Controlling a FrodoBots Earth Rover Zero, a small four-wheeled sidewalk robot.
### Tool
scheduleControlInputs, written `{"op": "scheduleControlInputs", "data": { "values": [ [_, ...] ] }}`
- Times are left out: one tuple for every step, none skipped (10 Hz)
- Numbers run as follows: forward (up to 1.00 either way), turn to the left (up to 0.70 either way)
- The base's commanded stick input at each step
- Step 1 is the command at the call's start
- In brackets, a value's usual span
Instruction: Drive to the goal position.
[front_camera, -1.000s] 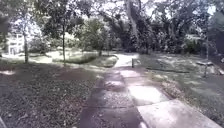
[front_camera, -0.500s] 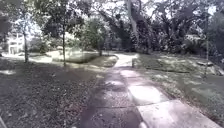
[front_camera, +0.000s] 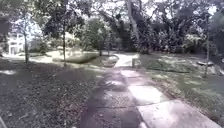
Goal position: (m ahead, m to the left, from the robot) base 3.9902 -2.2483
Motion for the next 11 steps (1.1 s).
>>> {"op": "scheduleControlInputs", "data": {
  "values": [
    [0.0, 0.0],
    [0.0, 0.0],
    [0.0, 0.0],
    [0.0, 0.0],
    [0.0, 0.0],
    [0.0, 0.0],
    [0.0, 0.0],
    [0.0, -0.17],
    [0.0, -0.37],
    [0.0, -0.67],
    [0.0, -0.96]
  ]
}}
